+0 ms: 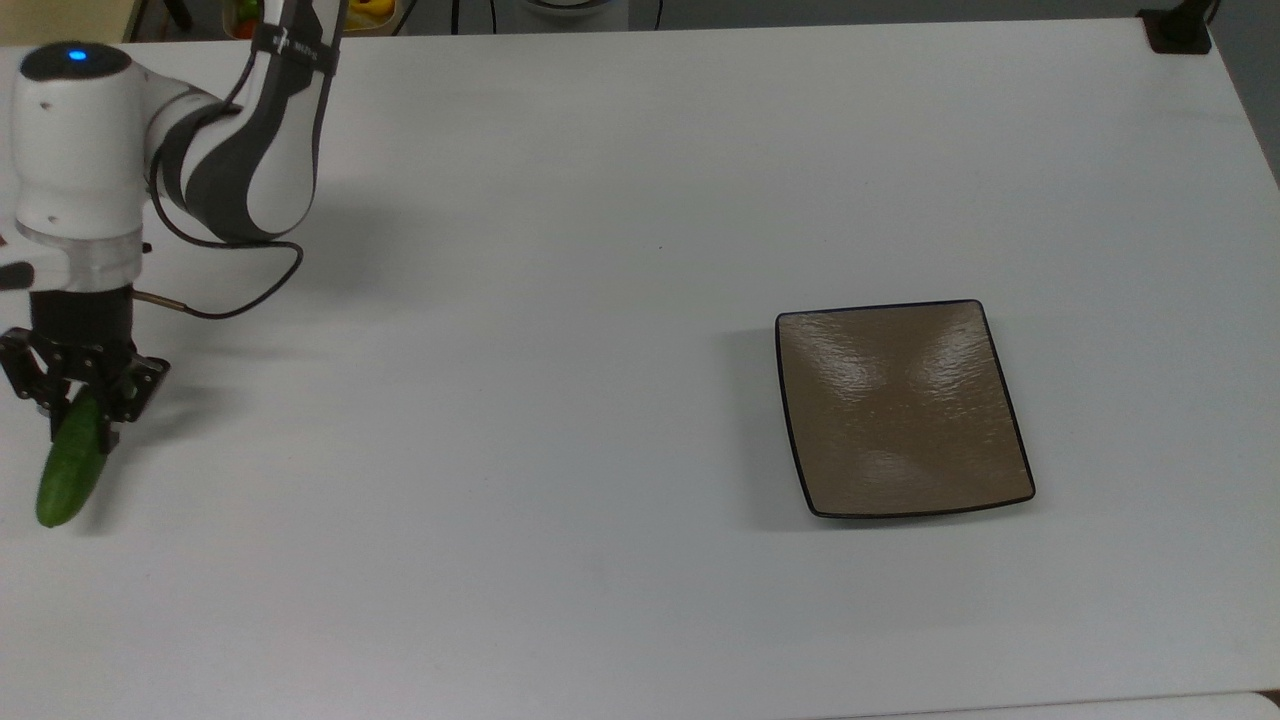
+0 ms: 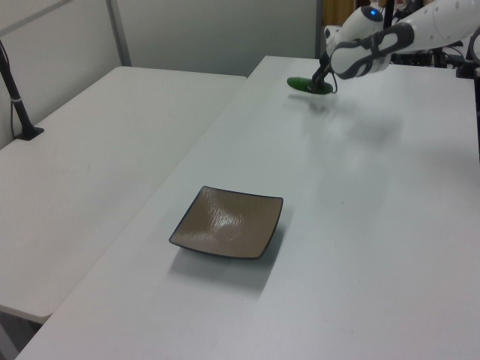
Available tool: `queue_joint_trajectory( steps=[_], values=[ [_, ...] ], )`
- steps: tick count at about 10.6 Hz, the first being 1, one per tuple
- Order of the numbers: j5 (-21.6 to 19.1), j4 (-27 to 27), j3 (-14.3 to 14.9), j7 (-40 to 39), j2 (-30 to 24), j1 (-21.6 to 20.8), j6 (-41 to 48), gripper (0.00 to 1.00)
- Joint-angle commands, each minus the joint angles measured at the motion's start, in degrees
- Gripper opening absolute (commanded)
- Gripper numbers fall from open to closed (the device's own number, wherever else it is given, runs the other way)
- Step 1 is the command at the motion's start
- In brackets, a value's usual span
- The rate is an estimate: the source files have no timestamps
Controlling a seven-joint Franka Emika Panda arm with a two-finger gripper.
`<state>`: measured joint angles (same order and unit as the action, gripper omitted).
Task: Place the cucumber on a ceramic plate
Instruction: 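Lift the cucumber up off the table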
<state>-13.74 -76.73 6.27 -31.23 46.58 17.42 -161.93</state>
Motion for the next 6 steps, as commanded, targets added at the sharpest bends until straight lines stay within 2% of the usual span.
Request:
queue_joint_trajectory(
  steps=[1,6],
  values=[
    [-0.50,-4.38,-0.64,-0.23,-8.06,0.07,6.51,0.00],
    [-0.85,-7.19,-0.73,0.21,-21.41,-3.17,28.55,0.00]
  ],
)
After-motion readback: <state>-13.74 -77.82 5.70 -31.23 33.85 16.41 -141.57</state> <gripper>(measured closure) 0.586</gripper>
